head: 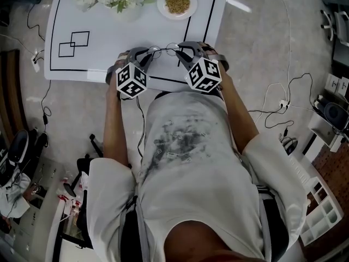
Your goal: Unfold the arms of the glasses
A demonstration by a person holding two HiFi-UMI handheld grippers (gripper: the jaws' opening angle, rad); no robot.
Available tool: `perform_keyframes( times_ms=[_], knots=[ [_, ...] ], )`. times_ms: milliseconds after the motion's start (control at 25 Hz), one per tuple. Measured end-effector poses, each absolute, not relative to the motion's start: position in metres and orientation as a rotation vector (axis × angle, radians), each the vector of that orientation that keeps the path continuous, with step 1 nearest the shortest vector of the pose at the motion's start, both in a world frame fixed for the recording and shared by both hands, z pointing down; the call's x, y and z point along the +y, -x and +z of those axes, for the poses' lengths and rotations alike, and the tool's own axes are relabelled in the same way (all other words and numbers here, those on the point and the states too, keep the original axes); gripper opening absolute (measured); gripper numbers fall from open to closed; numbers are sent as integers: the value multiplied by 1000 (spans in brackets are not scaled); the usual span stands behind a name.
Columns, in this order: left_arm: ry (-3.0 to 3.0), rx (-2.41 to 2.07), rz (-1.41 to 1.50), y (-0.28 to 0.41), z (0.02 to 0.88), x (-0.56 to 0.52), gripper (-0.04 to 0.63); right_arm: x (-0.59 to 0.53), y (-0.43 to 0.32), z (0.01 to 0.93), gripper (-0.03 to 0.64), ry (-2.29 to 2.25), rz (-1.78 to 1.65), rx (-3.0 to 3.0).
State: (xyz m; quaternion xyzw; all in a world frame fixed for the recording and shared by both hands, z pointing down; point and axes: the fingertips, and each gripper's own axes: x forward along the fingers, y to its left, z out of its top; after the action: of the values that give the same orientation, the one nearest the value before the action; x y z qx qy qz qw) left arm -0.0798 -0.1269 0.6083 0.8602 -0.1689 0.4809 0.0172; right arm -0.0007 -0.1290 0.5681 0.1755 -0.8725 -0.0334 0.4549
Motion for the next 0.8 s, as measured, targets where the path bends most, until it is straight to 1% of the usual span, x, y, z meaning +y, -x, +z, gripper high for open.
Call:
perform_keyframes(
  times_ms=[800],
  knots=[
    [-2658, -343, 1667, 78, 627, -125, 84, -129, -6, 596, 94, -296, -53, -2106]
  ],
)
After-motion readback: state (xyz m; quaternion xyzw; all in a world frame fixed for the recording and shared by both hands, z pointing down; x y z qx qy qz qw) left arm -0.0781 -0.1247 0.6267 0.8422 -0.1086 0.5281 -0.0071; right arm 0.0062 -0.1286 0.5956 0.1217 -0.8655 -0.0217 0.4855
